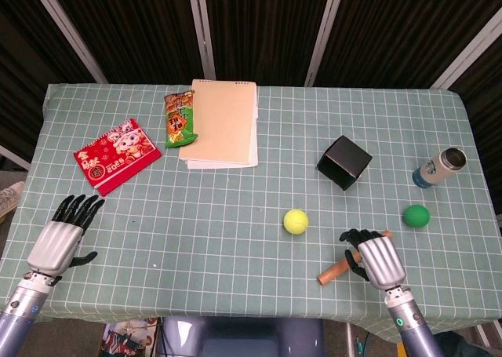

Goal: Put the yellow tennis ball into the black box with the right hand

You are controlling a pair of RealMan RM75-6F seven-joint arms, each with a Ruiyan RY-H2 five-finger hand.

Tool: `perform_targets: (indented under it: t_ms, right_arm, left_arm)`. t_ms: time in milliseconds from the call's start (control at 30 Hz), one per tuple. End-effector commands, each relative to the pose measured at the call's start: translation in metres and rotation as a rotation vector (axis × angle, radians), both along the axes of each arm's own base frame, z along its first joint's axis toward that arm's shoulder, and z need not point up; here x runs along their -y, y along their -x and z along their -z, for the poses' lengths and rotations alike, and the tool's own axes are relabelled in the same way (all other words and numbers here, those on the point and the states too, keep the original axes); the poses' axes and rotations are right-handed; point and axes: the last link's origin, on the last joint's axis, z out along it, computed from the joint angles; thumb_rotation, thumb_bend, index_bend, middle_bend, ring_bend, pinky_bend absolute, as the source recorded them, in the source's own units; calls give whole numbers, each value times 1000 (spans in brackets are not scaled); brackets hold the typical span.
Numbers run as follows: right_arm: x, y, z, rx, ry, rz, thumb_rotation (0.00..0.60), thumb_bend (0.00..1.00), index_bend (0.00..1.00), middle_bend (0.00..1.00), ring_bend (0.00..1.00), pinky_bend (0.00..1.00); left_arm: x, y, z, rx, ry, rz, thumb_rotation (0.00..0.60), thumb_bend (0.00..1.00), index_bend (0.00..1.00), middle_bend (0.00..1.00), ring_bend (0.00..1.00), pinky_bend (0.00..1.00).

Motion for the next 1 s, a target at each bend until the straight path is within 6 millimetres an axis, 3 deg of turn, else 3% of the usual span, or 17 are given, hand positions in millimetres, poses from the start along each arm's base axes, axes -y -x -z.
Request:
perform_targets:
  t_ms: [33, 367, 567, 1000]
  right_arm:
    - [0, -10, 8, 23, -24, -18, 600, 579, 440, 495, 530, 654]
    - [10, -32, 32, 29, -153, -52, 600, 648, 440, 495, 530, 661]
    - [20, -47, 55, 13, -218, -73, 600, 653, 440, 495, 530, 668]
    - [34, -71, 82, 53, -273, -80, 600, 654, 440, 495, 531, 668]
  left_arm:
    - [-1, 0, 0, 1, -1, 0, 600, 52, 0, 47, 0, 0]
    - [-2, -1, -2, 12, -26, 19, 600, 53, 0, 45, 0, 0]
    - [-2, -1, -4, 17, -41, 21, 600, 53, 0, 45, 0, 0]
    - [-5, 0, -4, 20, -30, 15, 600, 53, 0, 45, 0, 0]
